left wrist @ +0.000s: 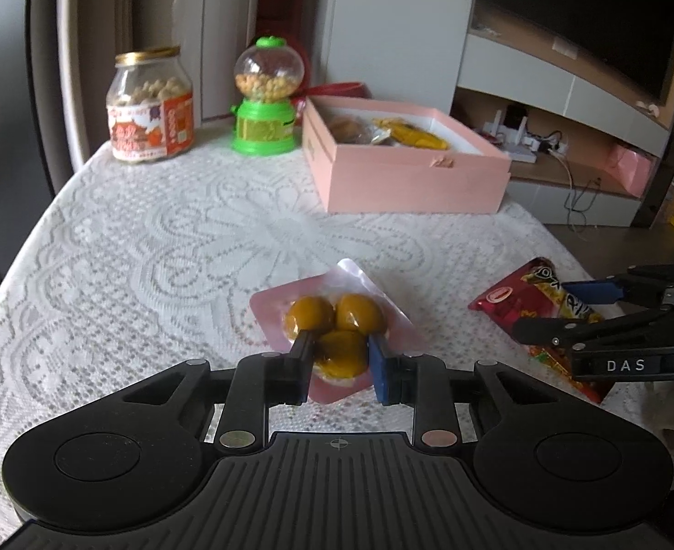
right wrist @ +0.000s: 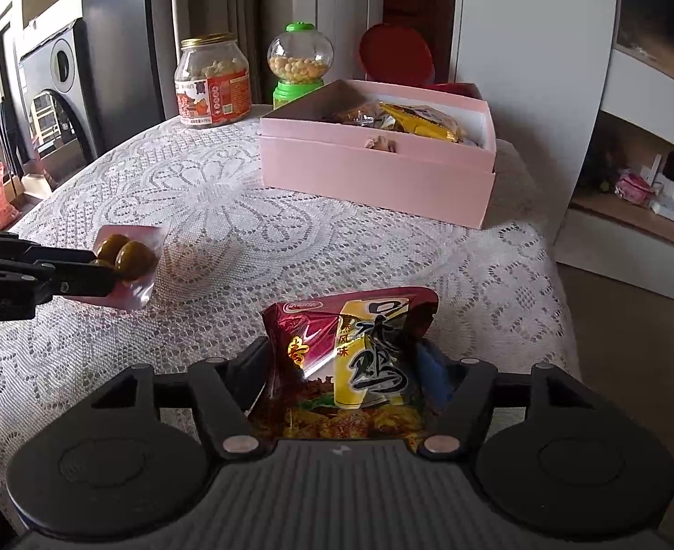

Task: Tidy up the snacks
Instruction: 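Carry both snacks over the pink box and open both tools to drop them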

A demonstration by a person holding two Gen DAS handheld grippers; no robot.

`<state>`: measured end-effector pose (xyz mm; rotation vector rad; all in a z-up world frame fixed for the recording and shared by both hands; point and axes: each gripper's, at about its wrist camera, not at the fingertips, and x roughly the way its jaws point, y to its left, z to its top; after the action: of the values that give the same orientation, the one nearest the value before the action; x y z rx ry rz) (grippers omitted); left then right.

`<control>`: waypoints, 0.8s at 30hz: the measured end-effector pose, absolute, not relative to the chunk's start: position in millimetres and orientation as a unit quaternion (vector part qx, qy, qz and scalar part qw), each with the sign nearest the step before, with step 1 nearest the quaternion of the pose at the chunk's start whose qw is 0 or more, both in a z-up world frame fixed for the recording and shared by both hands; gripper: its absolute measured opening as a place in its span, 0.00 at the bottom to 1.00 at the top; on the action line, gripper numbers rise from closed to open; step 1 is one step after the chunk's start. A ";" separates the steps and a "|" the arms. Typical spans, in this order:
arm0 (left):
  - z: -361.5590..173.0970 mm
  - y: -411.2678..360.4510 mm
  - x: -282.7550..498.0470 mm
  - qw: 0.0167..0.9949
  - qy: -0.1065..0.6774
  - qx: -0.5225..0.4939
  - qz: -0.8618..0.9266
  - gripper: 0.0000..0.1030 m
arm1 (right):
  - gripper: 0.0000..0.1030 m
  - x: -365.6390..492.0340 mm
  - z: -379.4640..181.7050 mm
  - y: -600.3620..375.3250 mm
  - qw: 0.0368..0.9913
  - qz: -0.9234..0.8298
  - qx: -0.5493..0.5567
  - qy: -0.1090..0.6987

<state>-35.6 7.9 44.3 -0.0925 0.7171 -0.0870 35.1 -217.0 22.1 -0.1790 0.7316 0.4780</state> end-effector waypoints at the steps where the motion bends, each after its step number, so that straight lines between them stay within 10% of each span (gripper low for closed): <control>1: 45.8 7.0 -35.7 0.935 0.349 -0.044 -0.045 0.30 | 0.65 34.1 23.8 -218.1 0.903 0.231 -0.085 0.352; 24: 118.3 -15.8 159.8 0.956 0.239 -0.120 -0.124 0.30 | 0.64 45.0 71.6 -242.9 0.930 0.192 -0.071 0.306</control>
<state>159.8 -15.8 118.3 -0.2445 0.4844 -0.2515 45.0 -242.9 71.6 -0.1456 0.6266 0.3936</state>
